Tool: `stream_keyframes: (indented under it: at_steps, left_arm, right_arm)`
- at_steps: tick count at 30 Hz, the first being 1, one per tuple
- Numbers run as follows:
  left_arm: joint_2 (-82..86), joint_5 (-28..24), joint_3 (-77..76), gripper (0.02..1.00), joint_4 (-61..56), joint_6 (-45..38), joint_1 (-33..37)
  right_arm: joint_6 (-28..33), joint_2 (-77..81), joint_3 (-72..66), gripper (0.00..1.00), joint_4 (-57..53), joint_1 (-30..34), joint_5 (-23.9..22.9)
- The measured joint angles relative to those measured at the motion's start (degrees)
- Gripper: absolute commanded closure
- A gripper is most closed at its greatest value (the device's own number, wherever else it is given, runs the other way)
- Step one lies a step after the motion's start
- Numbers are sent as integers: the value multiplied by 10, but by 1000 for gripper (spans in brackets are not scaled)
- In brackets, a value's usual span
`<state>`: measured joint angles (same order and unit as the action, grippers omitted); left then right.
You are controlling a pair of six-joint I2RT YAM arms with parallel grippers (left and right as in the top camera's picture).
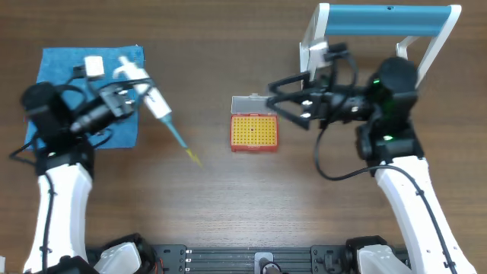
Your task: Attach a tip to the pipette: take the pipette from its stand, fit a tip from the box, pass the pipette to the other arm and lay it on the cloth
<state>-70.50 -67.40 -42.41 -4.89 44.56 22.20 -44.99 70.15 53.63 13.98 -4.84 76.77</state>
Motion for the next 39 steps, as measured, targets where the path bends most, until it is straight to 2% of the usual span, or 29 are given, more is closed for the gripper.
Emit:
stream_keyframes:
  at_steps: [2, 5, 7, 9, 11, 13, 16, 19, 20, 25, 30, 34, 39]
  left_arm:
    - [0, -3, -7, 993, 26, -8, 25]
    - [0, 23, -56, 991, 206, -77, 68]
    - [0, 85, -93, 993, 352, -136, 68]
    - [0, 174, -122, 991, 466, -189, 59]
    - [-2, 294, -156, 993, 568, -256, 38]
    - [-19, 361, -195, 993, 623, -298, 30]
    - [-92, 444, -309, 993, 712, -344, 30]
    - [-199, 510, -462, 993, 807, -378, 35]
    - [-230, 529, -507, 991, 829, -387, 36]
    - [-433, 681, -793, 993, 927, -434, 39]
    - [-553, 748, -910, 993, 892, -483, 42]
    - [-623, 766, -913, 991, 849, -538, 40]
    - [-671, 772, -913, 991, 783, -585, 25]
  right_arm:
    - [-1, 0, 0, 165, 0, 29, 10]
    - [-2, 0, 0, 165, 0, 40, 16]
    - [-2, 0, 0, 165, 0, 40, 18]
    - [-2, 0, 0, 163, 0, 40, 19]
    - [3, 0, 0, 163, -3, 40, 15]
    - [10, 0, 0, 163, -11, 40, 5]
    - [33, 0, 1, 163, -50, 40, -42]
    - [64, 0, 4, 161, -125, 39, -123]
    - [77, 0, 6, 161, -165, 39, -163]
    - [108, 0, 8, 161, -344, 19, -414]
    - [112, 0, 7, 161, -365, -6, -629]
    - [113, 0, 7, 161, -346, -8, -707]
    - [113, 0, 7, 161, -359, -10, -728]
